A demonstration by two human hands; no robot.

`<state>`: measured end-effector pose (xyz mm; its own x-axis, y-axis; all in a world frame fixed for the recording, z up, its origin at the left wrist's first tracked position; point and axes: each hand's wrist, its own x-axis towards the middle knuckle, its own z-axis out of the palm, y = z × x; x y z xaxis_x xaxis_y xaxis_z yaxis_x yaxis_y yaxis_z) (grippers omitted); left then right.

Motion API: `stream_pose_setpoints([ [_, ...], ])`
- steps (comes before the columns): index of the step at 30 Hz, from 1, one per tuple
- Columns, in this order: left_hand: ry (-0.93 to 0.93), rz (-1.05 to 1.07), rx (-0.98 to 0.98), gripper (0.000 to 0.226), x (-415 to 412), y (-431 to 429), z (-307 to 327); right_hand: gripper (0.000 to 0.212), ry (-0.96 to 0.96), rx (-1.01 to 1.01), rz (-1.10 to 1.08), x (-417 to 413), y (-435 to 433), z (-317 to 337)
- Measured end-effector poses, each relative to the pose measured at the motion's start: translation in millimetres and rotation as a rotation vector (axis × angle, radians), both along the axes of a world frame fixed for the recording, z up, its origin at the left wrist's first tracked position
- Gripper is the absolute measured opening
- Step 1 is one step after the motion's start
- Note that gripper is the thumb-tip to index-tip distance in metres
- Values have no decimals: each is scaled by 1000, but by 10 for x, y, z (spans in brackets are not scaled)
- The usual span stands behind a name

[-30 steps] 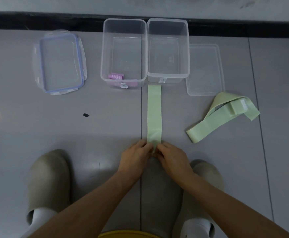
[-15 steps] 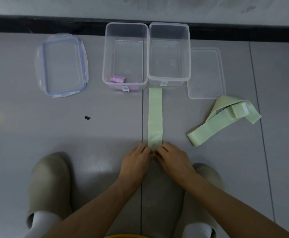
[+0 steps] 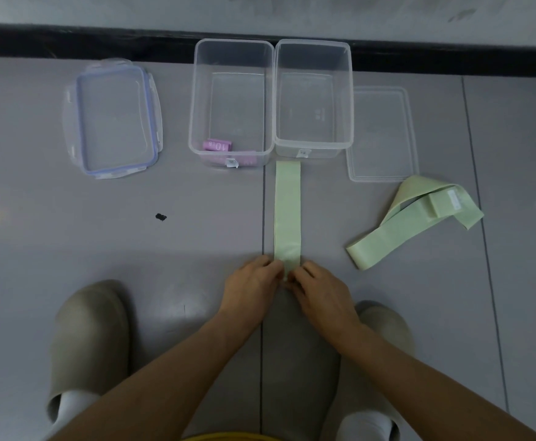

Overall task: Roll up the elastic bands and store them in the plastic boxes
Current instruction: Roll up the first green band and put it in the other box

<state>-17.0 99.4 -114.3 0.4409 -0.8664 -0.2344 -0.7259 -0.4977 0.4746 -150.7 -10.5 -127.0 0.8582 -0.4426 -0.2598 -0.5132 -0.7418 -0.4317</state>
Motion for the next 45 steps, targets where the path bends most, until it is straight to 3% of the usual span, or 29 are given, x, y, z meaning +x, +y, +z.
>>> stream_pose_setpoints([
  [5, -23, 0, 6, 7, 12, -16, -5, 14, 12, -85, 58, -6, -38, 23],
  [12, -32, -44, -39, 12, 6, 64, -9, 16, 9, 40, -42, 76, -70, 26],
  [20, 28, 60, -39, 6, 53, -10, 13, 6, -32, 68, -92, 141, -143, 49],
  [29, 12, 80, -65, 6, 112, -112, -43, 13, -1, -55, 31, 84, -177, 0],
  [33, -24, 12, -93, 7, 103, -78, -79, 11, -6, -18, -8, 133, -178, 2],
  [39, -40, -66, -136, 9, 171, -97, -80, 10, -111, 208, -241, 169, -161, 16],
  [45, -32, 28, -146, 8, 191, -156, -134, 9, -146, 135, -192, 199, -204, 18],
])
